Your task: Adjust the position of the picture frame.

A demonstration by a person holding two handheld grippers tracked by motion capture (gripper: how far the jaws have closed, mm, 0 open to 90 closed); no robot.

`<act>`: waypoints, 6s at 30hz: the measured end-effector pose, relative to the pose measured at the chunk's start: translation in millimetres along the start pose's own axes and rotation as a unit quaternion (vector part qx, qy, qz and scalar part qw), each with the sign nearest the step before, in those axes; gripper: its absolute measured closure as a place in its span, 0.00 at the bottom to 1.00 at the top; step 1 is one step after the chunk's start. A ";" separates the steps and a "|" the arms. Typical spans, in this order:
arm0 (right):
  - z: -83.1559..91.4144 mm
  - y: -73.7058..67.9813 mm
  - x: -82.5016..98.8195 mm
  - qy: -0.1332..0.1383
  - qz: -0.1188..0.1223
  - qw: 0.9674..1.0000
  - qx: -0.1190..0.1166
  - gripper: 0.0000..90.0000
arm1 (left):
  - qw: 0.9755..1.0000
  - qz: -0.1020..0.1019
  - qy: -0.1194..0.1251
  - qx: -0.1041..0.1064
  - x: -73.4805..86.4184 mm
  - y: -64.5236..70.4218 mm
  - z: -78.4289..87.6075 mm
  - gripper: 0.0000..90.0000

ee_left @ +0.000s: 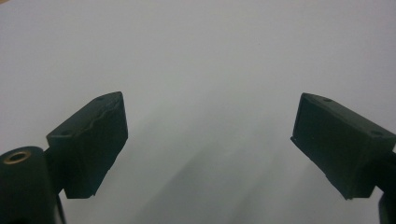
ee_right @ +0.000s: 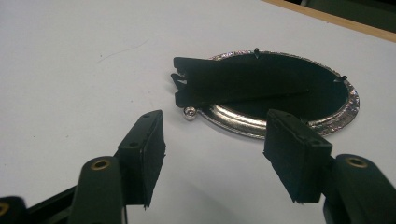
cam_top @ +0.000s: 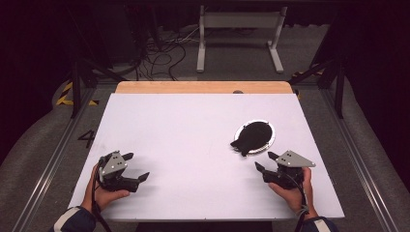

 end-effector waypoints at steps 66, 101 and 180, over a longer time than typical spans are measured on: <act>-92.2 91.1 -5.0 -0.091 -0.079 0.991 0.055 1.00 | 0.998 -0.023 -0.032 0.040 -23.3 -2.9 -37.7 0.99; -89.3 -10.8 -29.6 -0.071 0.022 0.996 -0.050 1.00 | 0.997 -0.031 -0.031 0.067 -45.1 13.3 -63.4 0.96; -97.6 -33.4 -29.1 -0.124 0.049 0.989 -0.070 1.00 | 0.995 -0.034 -0.050 0.083 -52.1 17.1 -89.1 0.93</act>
Point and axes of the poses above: each handheld gripper's, and its own axes: z roughly backward along the jaws, x roughly out of its underside, y roughly to its right, the point moved 8 cm from there along -z, roughly forward along the jaws, and after that the axes turned 2 degrees about x, right-handed, at the moved point
